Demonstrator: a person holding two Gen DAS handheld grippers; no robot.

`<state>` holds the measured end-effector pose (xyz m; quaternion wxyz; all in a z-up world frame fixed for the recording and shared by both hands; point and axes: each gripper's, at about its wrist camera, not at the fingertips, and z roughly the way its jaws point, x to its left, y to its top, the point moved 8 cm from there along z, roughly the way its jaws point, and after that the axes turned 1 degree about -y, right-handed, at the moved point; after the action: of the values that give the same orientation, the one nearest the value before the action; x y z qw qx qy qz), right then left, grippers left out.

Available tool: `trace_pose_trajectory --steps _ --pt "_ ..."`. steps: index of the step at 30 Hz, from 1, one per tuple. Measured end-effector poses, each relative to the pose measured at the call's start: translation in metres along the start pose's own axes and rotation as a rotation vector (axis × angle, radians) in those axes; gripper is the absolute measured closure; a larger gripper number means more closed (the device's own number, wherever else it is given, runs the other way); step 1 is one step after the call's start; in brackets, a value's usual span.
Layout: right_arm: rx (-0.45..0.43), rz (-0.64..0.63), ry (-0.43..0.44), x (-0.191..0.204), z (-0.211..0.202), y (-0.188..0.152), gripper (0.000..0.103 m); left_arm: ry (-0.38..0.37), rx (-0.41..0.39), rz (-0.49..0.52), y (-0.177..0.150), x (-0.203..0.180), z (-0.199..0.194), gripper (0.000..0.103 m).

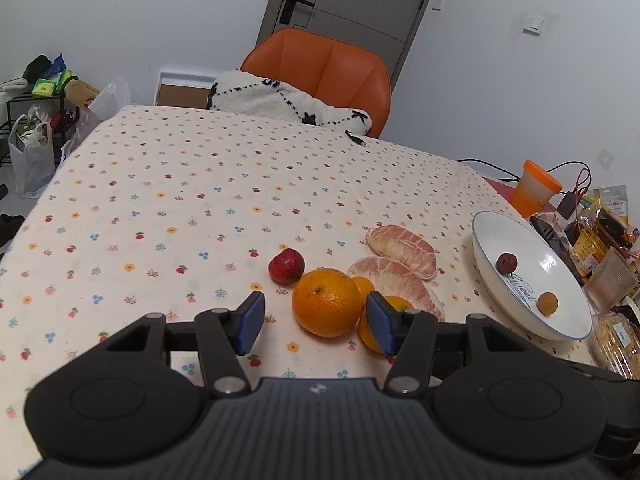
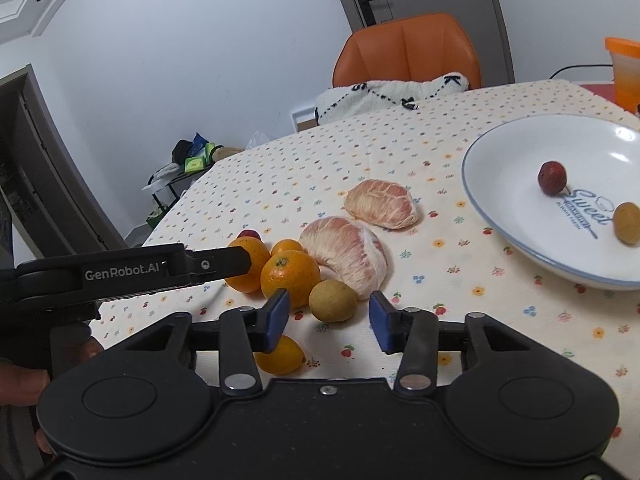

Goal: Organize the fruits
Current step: 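Grasp a second brown kiwi with the right tool while the left tool grasps a large orange, then carry the kiwi in the right tool while the left tool carries the orange to the bowl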

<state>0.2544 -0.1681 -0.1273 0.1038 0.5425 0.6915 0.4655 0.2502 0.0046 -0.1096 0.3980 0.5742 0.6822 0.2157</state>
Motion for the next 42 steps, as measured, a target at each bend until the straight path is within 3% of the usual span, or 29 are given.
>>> trace_pose_trajectory --steps 2,6,10,14,23,42 --pt "0.009 0.006 0.007 -0.001 0.002 -0.002 0.073 -0.004 0.006 -0.004 0.0 0.0 0.003 0.048" --pt "0.009 0.011 0.011 -0.003 0.002 -0.001 0.077 -0.003 0.003 -0.01 0.0 0.0 0.008 0.048" --pt "0.011 0.013 0.016 -0.004 0.001 -0.001 0.078 -0.004 -0.003 -0.026 0.0 0.002 0.011 0.048" --pt "0.007 0.013 0.017 -0.005 0.001 -0.001 0.078 -0.04 -0.009 -0.023 0.0 -0.001 0.012 0.064" --pt "-0.019 0.015 0.013 -0.005 -0.007 0.001 0.078 -0.019 -0.035 -0.023 0.002 -0.001 -0.005 0.065" --pt "-0.129 0.032 -0.041 -0.028 -0.05 0.018 0.078 -0.076 -0.084 0.039 0.01 -0.051 -0.026 0.065"
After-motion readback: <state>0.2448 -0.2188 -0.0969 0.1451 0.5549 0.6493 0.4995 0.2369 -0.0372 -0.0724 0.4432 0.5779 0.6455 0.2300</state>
